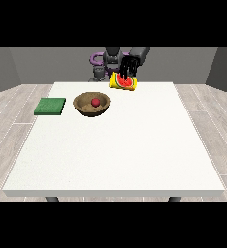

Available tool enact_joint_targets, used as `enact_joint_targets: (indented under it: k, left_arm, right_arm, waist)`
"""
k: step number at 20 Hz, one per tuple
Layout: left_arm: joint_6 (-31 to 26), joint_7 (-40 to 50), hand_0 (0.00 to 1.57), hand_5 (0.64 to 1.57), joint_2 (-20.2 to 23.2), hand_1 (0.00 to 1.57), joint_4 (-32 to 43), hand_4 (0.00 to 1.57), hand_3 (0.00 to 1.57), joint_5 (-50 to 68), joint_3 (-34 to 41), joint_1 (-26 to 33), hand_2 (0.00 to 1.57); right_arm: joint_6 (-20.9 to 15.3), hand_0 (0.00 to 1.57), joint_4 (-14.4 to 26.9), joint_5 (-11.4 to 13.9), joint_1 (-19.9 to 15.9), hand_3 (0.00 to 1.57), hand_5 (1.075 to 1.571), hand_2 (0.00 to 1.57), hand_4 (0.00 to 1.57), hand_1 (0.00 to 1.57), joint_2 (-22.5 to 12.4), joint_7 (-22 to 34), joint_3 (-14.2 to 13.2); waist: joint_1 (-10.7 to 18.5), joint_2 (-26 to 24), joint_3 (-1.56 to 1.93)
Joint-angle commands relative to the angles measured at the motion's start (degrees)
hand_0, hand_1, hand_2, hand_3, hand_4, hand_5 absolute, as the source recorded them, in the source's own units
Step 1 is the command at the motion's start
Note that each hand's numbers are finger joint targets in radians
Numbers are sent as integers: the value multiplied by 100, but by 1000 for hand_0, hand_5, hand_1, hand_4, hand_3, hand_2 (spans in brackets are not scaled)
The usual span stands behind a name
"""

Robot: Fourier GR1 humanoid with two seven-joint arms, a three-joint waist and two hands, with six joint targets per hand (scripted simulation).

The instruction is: Pick the cup and pour the ball into the bowl, then pick the bowl and place it on the pad

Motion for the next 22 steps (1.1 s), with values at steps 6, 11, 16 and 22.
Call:
enact_joint_targets:
  k: [6,11,16,22]
  left_arm:
    - [827,-2775,1554,1549,426,1554,-1223,1311,1571,2635,1522,1862,1571]
    - [-213,-3618,1419,1502,-322,1419,-2168,1382,1571,4448,2255,1806,1571]
    - [-2011,-4110,811,1566,-632,811,-2824,476,348,6244,3010,1742,873]
    - [-4172,-5144,0,1559,254,0,-2528,0,0,7465,3814,1883,0]
  right_arm:
    - [-218,0,-942,-78,45,0,1566,0,397,0,108,74,1]
    - [-326,0,-1046,10,90,0,1565,0,444,0,201,-16,20]
    - [-501,0,-1038,87,123,0,1566,0,501,0,332,29,60]
    - [-1043,0,-1804,562,-95,0,1566,0,499,0,519,185,366]
  waist:
    - [11,822,-24]
    - [266,988,-90]
    - [790,1189,-80]
    - [847,2009,-6]
